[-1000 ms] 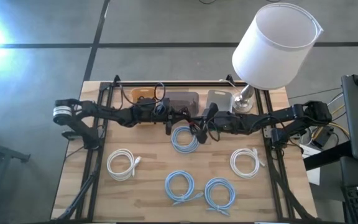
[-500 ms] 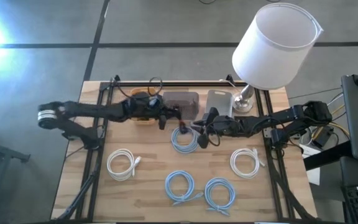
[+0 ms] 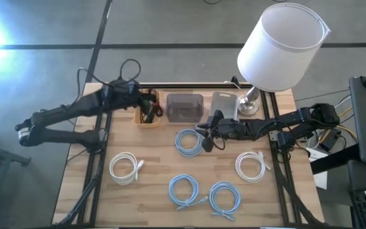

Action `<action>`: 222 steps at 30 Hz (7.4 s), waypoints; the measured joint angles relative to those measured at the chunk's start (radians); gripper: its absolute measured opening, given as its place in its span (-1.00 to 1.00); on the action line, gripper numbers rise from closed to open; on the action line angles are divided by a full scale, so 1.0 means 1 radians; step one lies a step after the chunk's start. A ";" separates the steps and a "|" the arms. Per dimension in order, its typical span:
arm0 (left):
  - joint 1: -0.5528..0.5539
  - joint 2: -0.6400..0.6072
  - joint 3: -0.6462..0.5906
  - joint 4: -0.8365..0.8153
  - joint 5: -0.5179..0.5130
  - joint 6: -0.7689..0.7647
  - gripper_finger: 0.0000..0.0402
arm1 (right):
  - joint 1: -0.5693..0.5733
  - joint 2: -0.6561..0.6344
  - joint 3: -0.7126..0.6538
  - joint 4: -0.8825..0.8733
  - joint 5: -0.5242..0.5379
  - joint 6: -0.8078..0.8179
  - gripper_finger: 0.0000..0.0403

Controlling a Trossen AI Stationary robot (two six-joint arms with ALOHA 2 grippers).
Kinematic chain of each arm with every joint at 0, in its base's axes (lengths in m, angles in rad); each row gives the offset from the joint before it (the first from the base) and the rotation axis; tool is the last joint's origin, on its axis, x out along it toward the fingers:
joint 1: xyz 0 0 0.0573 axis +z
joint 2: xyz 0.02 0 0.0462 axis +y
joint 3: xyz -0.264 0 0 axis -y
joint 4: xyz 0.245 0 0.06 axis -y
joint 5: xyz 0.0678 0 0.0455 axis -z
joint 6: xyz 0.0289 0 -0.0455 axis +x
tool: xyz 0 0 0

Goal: Pick & Place USB Port
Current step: Put the black charger cable into the orange bin, then put the top blue charger cable into the black bin, then put the left white charger cable into the gray bin

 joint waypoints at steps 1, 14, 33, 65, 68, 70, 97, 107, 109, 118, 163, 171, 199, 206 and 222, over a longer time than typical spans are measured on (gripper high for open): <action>0.017 -0.005 0.008 -0.033 -0.026 0.000 -0.84 | 0.000 0.000 0.000 0.000 0.001 0.000 -0.49; 0.207 0.137 -0.051 -0.231 -0.006 -0.059 -0.84 | 0.000 0.000 0.000 0.000 0.001 0.005 -0.55; 0.222 0.478 -0.051 -0.082 -0.103 -0.002 -0.71 | 0.000 0.000 -0.001 -0.010 -0.002 0.004 -0.49; 0.033 0.163 -0.087 -0.087 0.042 0.074 -0.23 | 0.008 0.000 -0.014 -0.018 -0.210 -0.018 -0.22; -0.046 0.156 -0.121 -0.008 0.042 0.095 -0.23 | 0.012 0.000 -0.015 -0.018 -0.211 -0.019 -0.22; -0.099 0.154 -0.135 0.027 0.042 0.129 -0.23 | 0.016 0.000 -0.016 -0.018 -0.213 -0.019 -0.22; -0.324 0.149 -0.197 0.225 0.002 0.257 -0.24 | 0.012 0.489 0.116 0.079 -0.323 -0.084 -0.22; -0.324 0.149 -0.197 0.226 0.002 0.257 -0.24 | 0.015 0.584 0.207 0.015 -0.317 -0.137 -0.37; -0.324 0.149 -0.197 0.226 0.002 0.257 -0.24 | 0.015 0.579 0.229 -0.042 -0.317 -0.135 -0.45; -0.324 0.149 -0.197 0.226 0.003 0.257 -0.24 | 0.017 0.499 0.331 -0.305 -0.335 -0.076 -0.92; -0.324 0.150 -0.198 0.214 0.001 0.257 -0.24 | -0.167 0.593 0.491 0.104 0.244 -0.654 -0.88; -0.324 0.150 -0.198 0.212 0.001 0.257 -0.24 | -0.208 0.589 0.487 0.082 0.222 -0.552 -0.87; -0.324 0.150 -0.198 0.211 0.001 0.257 -0.24 | -0.208 0.541 0.527 -0.191 0.103 -0.385 -0.35; -0.329 0.150 -0.198 0.203 0.005 0.201 -0.24 | -0.173 0.457 0.527 -0.270 0.103 -0.338 -0.30; -0.645 0.150 -0.189 -0.121 0.013 0.089 -0.25 | -0.017 0.340 0.523 -0.587 0.103 -0.194 -0.33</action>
